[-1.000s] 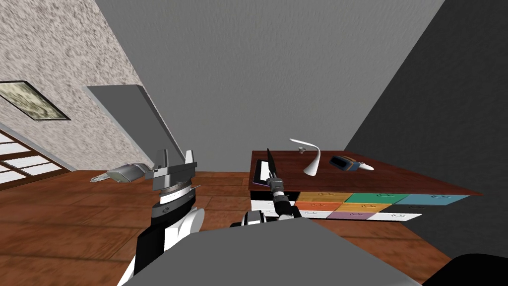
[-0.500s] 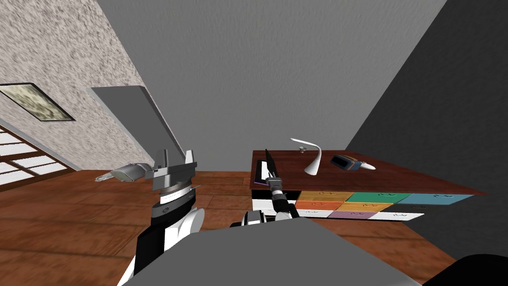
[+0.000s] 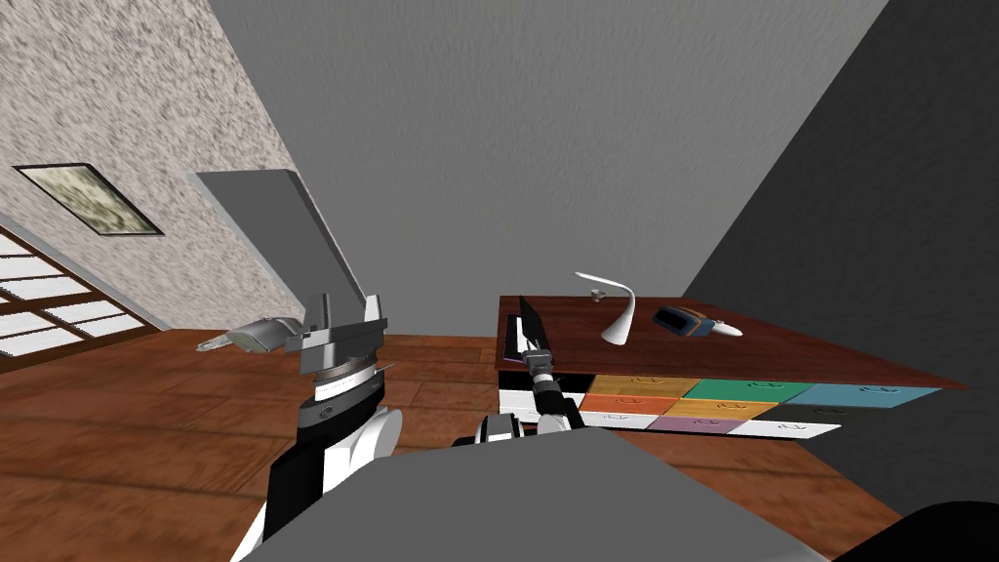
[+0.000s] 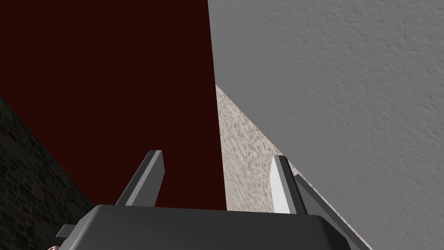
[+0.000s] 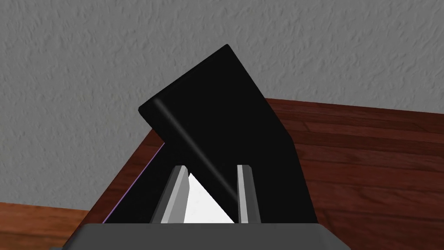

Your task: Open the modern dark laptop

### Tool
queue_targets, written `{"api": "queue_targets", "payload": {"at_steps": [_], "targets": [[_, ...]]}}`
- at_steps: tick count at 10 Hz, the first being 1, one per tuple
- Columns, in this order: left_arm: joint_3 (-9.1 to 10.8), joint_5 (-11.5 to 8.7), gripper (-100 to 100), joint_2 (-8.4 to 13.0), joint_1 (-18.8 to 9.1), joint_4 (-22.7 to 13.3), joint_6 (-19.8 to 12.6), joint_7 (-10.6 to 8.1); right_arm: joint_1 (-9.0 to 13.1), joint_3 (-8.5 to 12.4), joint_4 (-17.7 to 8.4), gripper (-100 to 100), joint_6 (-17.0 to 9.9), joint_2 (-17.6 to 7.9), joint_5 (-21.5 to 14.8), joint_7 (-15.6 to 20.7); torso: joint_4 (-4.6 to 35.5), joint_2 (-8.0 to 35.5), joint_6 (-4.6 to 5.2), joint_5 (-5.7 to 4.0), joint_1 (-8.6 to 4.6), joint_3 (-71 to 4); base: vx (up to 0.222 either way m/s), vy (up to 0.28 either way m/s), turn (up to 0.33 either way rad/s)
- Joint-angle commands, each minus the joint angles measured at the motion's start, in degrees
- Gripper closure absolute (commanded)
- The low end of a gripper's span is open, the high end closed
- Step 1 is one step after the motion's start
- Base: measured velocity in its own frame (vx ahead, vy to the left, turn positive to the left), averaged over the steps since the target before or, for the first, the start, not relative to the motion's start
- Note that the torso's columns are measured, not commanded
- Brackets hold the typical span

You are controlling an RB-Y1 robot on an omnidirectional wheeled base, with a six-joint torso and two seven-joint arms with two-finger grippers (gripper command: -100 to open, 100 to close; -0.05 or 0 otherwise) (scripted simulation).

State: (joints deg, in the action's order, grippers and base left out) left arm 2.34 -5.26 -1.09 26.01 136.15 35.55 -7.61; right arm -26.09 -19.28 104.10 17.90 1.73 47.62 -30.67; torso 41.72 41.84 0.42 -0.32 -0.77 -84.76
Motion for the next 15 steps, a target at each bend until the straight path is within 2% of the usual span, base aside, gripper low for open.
{"api": "queue_targets", "payload": {"at_steps": [1, 2, 3, 4, 5, 6, 7, 8, 10, 11, 13, 14, 15], "targets": [[0.0, 0.0, 0, 0.0, 0.0, 0.0, 0.0, 0.0, 0.9, 1.0, -3.9, 100, 1.2, -0.5, -1.2, 0.3, 0.0, 0.0, -0.02, 0.01, -0.02, 0.0, -0.014, 0.024, 0.011], [0.0, 0.0, 0, 0.0, 0.0, 0.0, 0.0, 0.0, 2.1, 1.3, -5.2, 100, 2.2, -0.6, -2.5, 0.7, 0.0, 0.0, 0.0, -0.01, -0.05, 0.0, -0.02, 0.025, 0.006], [0.0, 0.0, 0, 0.0, 0.0, 0.0, 0.0, 0.0, 2.1, 1.3, -6.3, 100, 2.2, -0.6, -2.5, 0.7, 0.0, -0.1, 0.01, 0.0, -0.1, 0.0, -0.021, 0.022, 0.005], [0.0, 0.0, 0, 0.0, 0.0, 0.0, 0.0, 0.0, 3.4, 1.7, -7.8, 100, 3.1, -0.8, -3.7, 1.1, 0.0, -0.1, 0.08, 0.02, -0.15, 0.0, -0.023, 0.024, -0.005], [0.0, 0.0, 0, 0.0, 0.0, 0.0, 0.0, 0.0, 3.4, 1.7, -8.6, 100, 3.1, -0.8, -3.7, 1.1, 0.0, -0.1, 0.05, 0.01, -0.14, -0.1, -0.014, 0.018, 0.015], [0.0, 0.0, 0, 0.0, 0.0, 0.0, 0.0, 0.0, 4.6, 2.1, -10.5, 100, 4.1, -0.9, -4.9, 1.5, 0.0, -0.2, 0.07, -0.01, -0.16, -0.1, -0.015, 0.02, 0.009], [0.0, 0.0, 0, 0.0, 0.0, 0.0, 0.0, 0.0, 4.6, 2.1, -10.9, 100, 4.1, -0.9, -4.9, 1.5, -0.1, -0.2, 0.07, -0.02, -0.15, -0.1, -0.012, 0.02, 0.001], [0.0, 0.0, 0, 0.0, 0.0, 0.0, 0.0, 0.0, 5.8, 2.5, -12.7, 100, 5.1, -1.1, -6.2, 2.0, 0.0, -0.2, 0.1, 0.01, -0.15, -0.1, -0.014, 0.025, 0.001], [0.0, 0.0, 0, 0.0, 0.0, 0.0, 0.0, 0.0, 5.8, 2.5, -13.3, 100, 5.1, -1.1, -6.2, 2.0, 0.0, 0.0, 0.1, 0.01, -0.13, 0.0, -0.006, 0.013, 0.006], [0.0, 0.0, 0, 0.0, 0.0, 0.0, 0.0, 0.0, 6.0, 2.2, -10.6, -100, 2.9, -0.4, -6.0, 3.2, 0.1, 0.0, 0.06, 0.01, -0.17, 0.0, -0.005, 0.024, -0.083], [0.01, 0.0, 0, 0.0, 0.0, 0.0, 0.0, 0.0, 5.6, 2.8, -7.6, -100, -0.4, -0.1, -5.2, 4.7, 0.5, 0.3, -0.36, 0.29, 0.68, 0.1, 0.014, 0.036, -0.122], [0.0, 0.0, 0, 0.0, 0.0, 0.0, 0.0, 0.0, 5.6, 2.8, -7.6, -100, -0.7, -0.1, -5.2, 4.7, 0.6, 0.4, -0.41, 0.36, 0.88, 0.2, 0.01, 0.031, -0.032], [0.0, 0.0, 0, 0.0, 0.0, 0.0, 0.0, 0.0, 5.5, 3.1, -6.2, -100, -2.5, 0.0, -4.8, 5.4, 0.6, 0.5, -0.44, 0.37, 0.88, 0.2, 0.005, 0.032, -0.074]]}}
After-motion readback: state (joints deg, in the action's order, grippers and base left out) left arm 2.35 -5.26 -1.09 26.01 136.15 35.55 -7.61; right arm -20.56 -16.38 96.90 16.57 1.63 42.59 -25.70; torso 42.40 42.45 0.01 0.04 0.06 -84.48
